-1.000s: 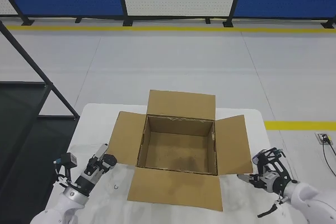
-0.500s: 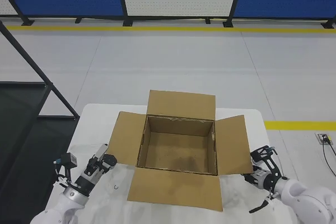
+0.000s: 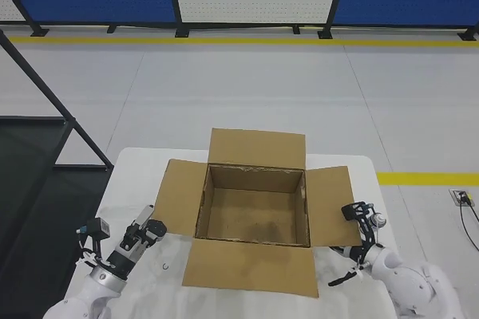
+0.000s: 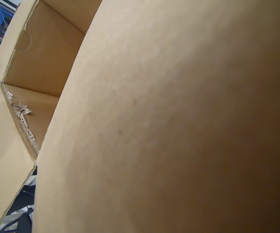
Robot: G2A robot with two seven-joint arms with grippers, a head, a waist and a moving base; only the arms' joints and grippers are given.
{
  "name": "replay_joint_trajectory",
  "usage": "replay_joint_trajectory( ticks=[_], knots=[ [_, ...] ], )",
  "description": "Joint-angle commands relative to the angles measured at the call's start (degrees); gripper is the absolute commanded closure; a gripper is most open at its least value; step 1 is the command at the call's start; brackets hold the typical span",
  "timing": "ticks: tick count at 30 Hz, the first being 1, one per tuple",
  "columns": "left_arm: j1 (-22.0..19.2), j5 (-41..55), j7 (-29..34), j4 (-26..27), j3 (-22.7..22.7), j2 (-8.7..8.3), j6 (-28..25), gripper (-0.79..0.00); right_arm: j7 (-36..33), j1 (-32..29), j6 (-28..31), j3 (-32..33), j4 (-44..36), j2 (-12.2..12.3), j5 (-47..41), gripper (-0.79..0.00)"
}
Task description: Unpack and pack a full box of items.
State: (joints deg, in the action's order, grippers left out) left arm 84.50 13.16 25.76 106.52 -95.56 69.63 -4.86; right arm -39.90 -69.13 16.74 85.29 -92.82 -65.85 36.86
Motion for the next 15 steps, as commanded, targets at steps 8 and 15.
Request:
replay_joint_trajectory(
  ticks=[8, 15],
  knots=[
    [0.0, 0.0, 0.0, 0.0, 0.0, 0.00, 0.0, -0.785, 0.1, 2.1, 1.9, -2.1, 2.8, 0.0, -2.2, 0.000],
    [0.0, 0.0, 0.0, 0.0, 0.0, 0.00, 0.0, -0.785, 0.6, 0.8, -0.7, 0.3, 0.4, 0.6, -0.2, 0.000]
  ],
)
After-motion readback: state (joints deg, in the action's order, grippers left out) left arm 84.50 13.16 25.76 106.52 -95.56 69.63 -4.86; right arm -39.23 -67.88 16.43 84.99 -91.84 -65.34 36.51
